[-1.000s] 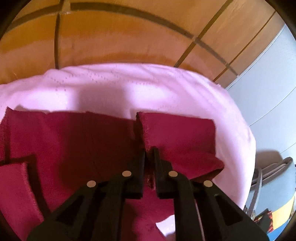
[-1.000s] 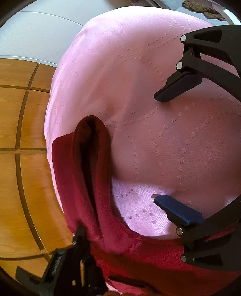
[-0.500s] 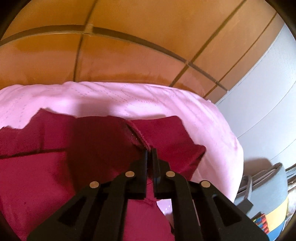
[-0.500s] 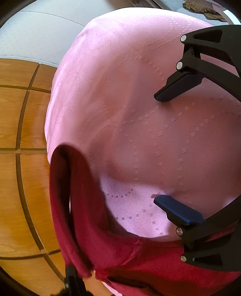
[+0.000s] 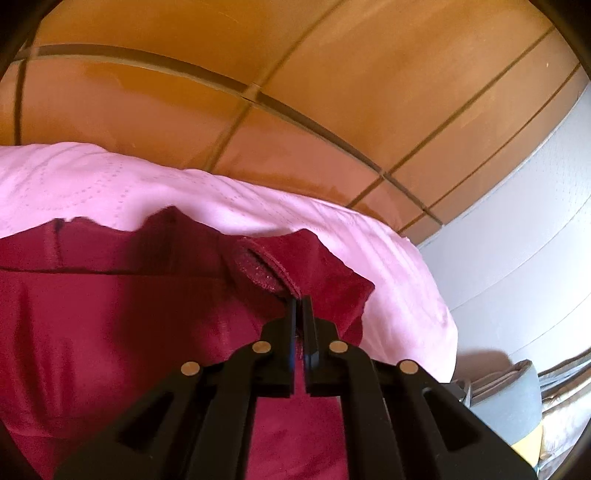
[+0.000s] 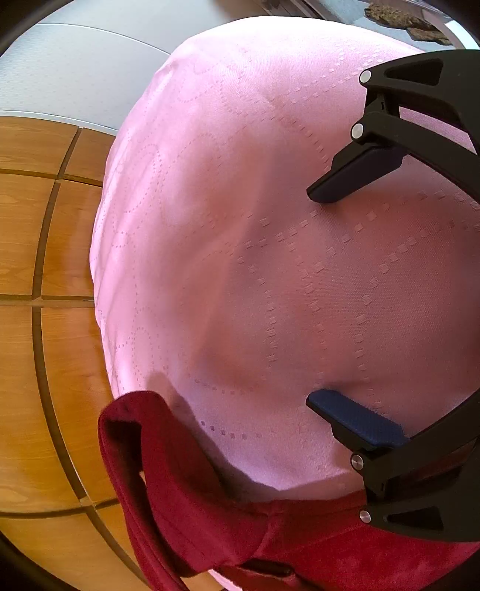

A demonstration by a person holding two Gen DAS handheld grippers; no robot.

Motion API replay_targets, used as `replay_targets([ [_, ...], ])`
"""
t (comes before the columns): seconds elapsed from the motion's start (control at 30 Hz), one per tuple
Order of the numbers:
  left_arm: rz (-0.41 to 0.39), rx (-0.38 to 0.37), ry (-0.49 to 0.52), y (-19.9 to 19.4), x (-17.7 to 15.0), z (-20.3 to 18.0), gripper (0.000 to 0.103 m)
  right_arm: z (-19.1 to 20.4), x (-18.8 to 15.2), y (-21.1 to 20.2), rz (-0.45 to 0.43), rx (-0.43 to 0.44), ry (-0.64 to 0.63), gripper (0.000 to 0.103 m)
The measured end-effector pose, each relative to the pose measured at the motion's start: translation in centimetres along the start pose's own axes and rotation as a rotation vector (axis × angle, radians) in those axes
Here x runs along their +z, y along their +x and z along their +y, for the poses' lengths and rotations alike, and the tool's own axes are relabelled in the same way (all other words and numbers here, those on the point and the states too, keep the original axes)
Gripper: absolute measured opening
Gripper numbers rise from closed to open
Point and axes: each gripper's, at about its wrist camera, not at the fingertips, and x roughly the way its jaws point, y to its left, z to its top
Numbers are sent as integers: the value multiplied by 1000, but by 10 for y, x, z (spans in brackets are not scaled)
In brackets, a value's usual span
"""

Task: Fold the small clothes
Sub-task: 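Lift the held side with the left tool and fold it over the shirt center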

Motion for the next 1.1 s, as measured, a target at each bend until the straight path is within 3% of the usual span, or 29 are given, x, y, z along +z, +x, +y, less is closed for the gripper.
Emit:
replay_targets([
  [0.5,-43,20,-152,-56,-24,90,2,-3,3,0,29,27,13,100],
  [0.6,-46,3,-183,-63,-33,102,2,-8,7,-10,17,96,38,100],
  [0.7,-53,0,-193,-70,-44,113,2,-7,14,-33,-55,186,77,100],
  [0.83,-63,18,-216,-77,-54,131,2,18,28,-47,-72,318,8,100],
  [1.1,-107,93,-298,-95,-73,182,2,57,40,-47,-68,386,-99,100],
])
